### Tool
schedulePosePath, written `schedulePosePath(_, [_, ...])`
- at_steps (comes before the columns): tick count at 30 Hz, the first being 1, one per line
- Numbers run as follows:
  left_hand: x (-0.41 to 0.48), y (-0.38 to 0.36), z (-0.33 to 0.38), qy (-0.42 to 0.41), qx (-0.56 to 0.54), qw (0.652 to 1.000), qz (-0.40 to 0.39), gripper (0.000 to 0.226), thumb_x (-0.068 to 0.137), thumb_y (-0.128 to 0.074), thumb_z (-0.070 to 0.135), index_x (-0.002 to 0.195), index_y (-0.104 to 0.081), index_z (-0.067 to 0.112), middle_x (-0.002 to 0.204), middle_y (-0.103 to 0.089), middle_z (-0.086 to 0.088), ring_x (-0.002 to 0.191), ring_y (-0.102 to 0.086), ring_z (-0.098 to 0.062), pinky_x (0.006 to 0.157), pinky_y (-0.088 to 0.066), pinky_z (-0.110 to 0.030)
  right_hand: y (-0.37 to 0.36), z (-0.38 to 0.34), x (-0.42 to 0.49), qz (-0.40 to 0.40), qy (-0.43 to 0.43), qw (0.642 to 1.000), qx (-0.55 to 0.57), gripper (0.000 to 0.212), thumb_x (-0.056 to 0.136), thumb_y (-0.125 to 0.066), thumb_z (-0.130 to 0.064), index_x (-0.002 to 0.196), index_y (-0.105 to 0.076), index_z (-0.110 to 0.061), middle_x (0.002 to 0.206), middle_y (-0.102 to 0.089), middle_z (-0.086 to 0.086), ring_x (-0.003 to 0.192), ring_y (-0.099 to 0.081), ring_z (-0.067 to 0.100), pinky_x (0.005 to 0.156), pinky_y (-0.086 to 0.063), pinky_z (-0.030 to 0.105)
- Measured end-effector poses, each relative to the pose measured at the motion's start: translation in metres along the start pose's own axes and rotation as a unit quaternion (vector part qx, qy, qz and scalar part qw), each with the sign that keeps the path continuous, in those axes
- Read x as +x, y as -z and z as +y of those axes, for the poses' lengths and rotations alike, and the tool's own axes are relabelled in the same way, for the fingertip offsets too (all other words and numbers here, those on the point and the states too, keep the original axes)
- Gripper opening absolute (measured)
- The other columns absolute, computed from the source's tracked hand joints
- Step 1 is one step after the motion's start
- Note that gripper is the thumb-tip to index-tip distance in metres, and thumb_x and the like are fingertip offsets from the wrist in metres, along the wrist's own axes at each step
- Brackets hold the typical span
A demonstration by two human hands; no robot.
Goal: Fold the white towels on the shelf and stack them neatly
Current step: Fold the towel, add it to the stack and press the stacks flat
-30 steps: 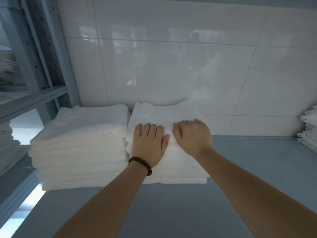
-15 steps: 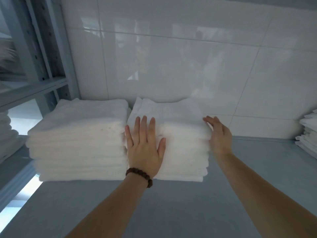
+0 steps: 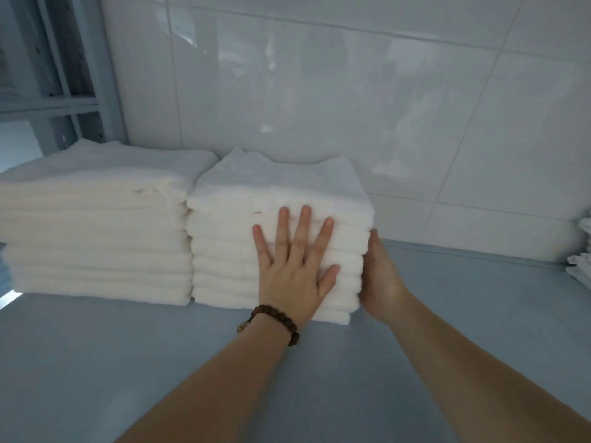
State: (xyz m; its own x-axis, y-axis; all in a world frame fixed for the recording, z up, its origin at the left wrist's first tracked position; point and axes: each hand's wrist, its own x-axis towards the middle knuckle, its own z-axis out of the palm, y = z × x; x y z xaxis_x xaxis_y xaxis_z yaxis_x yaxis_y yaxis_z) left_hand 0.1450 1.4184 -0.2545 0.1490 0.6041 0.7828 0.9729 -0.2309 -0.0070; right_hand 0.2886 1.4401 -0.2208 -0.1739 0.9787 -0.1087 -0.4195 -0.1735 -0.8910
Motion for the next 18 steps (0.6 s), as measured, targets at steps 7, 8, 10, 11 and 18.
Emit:
schedulePosePath(7, [-0.015,0.014,0.007,0.016,-0.015,0.997,-0.078,0.062,0.096,-0.022,0.053,0.150,-0.016,0.023,0.157,-0.010,-0.012,0.145,-0.005,-0.035,0.110,-0.012,-0.065,-0.004,0.007,-0.008,0.021,0.017,0.998,-0.049,0.051,0.095,-0.031,-0.055,0.117,-0.062,-0.020,0.120,-0.065,0.008,0.113,-0.059,0.025,0.101,-0.042,0.045])
schedulePosePath(8, [-0.016,0.021,0.003,0.024,-0.018,0.997,-0.077,0.061,0.096,-0.023,0.051,0.150,-0.018,0.022,0.157,-0.012,-0.011,0.145,-0.006,-0.034,0.111,-0.013,-0.063,0.001,0.005,-0.007,0.040,0.029,0.996,-0.069,0.052,0.092,-0.033,-0.058,0.116,-0.062,-0.022,0.122,-0.064,0.005,0.115,-0.057,0.023,0.098,-0.043,0.040])
schedulePosePath(10, [-0.018,0.037,-0.007,0.048,-0.021,0.996,-0.071,0.060,0.097,-0.025,0.048,0.150,-0.021,0.021,0.156,-0.017,-0.010,0.145,-0.010,-0.031,0.113,-0.013,-0.059,0.008,-0.002,-0.008,0.098,0.067,0.990,-0.082,0.062,0.084,-0.040,-0.065,0.126,-0.056,-0.023,0.135,-0.055,0.000,0.125,-0.047,0.017,0.099,-0.037,0.033])
schedulePosePath(11, [-0.018,0.045,-0.014,0.060,-0.021,0.995,-0.071,0.058,0.097,-0.026,0.046,0.149,-0.023,0.020,0.156,-0.019,-0.009,0.145,-0.013,-0.029,0.114,-0.014,-0.057,0.009,-0.007,-0.008,0.114,0.085,0.986,-0.083,0.060,0.088,-0.040,-0.061,0.131,-0.052,-0.021,0.138,-0.051,0.000,0.128,-0.044,0.015,0.105,-0.033,0.034])
schedulePosePath(18, [-0.026,0.110,-0.058,0.110,-0.018,0.980,-0.166,0.060,0.098,-0.009,0.048,0.142,-0.038,0.018,0.145,-0.043,-0.001,0.134,-0.040,-0.022,0.111,-0.028,-0.045,-0.028,-0.018,-0.038,0.180,0.083,0.944,-0.262,0.033,0.094,-0.045,-0.043,0.106,-0.064,-0.018,0.119,-0.064,0.008,0.109,-0.058,0.024,0.103,-0.041,0.044])
